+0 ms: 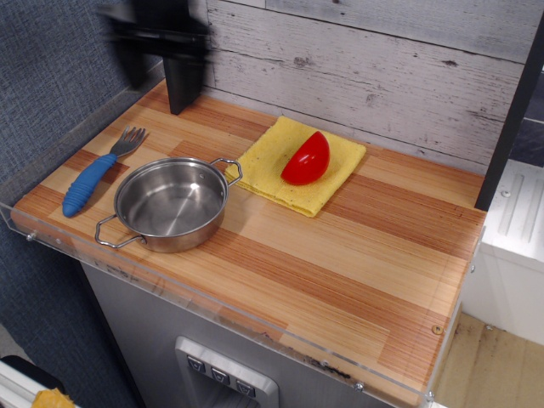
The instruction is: Put the fork to the right of the cloth.
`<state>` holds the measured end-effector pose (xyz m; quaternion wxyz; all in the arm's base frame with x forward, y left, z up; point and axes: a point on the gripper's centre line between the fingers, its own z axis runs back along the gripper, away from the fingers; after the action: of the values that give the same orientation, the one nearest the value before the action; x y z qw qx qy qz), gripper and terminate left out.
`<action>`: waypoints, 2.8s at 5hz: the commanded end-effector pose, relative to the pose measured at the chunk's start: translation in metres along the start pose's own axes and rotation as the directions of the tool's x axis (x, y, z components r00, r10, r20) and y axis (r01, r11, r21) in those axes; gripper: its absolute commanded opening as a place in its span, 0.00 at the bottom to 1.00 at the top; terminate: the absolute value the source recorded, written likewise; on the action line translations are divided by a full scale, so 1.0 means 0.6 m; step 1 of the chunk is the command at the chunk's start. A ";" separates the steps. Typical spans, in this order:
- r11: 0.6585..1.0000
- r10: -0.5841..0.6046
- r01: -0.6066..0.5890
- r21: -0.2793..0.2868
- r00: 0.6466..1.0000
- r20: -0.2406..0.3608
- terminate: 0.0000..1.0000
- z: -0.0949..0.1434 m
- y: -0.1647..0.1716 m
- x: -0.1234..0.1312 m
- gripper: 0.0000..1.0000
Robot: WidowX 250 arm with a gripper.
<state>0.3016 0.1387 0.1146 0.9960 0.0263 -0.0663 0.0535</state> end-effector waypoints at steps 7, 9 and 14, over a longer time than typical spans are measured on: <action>0.991 0.097 -0.079 0.110 0.980 -0.171 0.00 -0.101 0.126 -0.107 1.00; 0.993 0.083 -0.066 0.099 0.979 -0.185 0.00 -0.132 0.123 -0.100 1.00; 0.977 0.141 -0.110 0.183 0.976 -0.166 0.00 -0.079 0.107 -0.104 0.00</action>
<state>0.2400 0.1992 0.0463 0.9862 0.0918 0.0491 0.1285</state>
